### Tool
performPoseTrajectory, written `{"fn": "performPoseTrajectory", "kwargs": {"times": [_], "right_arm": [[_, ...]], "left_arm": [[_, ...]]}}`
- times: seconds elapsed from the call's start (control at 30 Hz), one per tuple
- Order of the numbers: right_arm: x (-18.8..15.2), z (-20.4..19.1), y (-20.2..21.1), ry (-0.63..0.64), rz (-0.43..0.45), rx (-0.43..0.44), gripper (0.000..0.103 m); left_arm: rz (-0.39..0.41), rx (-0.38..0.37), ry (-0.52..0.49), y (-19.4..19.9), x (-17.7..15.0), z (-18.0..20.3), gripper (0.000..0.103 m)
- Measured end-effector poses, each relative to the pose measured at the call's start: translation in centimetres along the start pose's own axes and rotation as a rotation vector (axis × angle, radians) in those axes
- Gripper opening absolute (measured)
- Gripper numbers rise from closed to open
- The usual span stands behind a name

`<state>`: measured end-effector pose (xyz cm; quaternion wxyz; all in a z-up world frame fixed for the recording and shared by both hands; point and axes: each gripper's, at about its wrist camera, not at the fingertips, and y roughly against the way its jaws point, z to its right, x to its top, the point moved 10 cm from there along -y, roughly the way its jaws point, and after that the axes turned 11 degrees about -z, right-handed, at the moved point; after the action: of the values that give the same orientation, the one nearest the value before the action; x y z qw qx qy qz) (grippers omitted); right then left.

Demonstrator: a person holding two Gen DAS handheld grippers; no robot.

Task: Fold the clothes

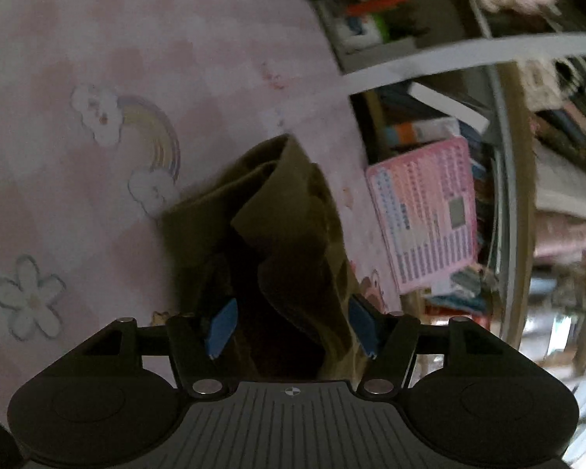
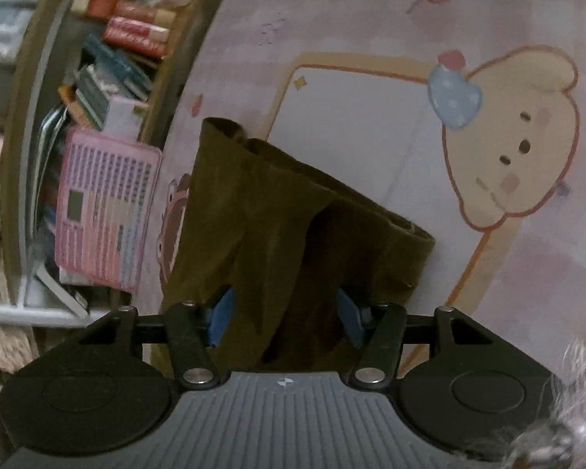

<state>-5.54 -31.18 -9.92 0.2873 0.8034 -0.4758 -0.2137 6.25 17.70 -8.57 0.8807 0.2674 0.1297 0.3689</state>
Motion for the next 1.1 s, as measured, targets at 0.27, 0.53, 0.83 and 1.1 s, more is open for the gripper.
{"fn": "performPoseTrajectory", "kwargs": {"times": [0.27,0.53,0.83,1.1], "right_arm": [[3.3,-1.1,-1.9,-0.057,-0.007,0.018,0.016],[4.9,-11.9,3.8,0.222,0.142,0.179,0.005],[-0.8,2.7,3.5,0.088,0.067,-0.137,0.005],[1.5,-6.2,5.5,0.255,0.211,0.033,0.005]], "left_arm": [[0.005,-0.003,0.041,-2.6,2.6,1.8,0.014],[0.003,-0.205,-0.202,0.9,2.4,10.3,0.007],[-0.118,0.043,-0.030,0.6,-0.1,-2.5,0.007],[-0.058,-0.131,-0.242,2.2,1.4,7.3,0.007]]}}
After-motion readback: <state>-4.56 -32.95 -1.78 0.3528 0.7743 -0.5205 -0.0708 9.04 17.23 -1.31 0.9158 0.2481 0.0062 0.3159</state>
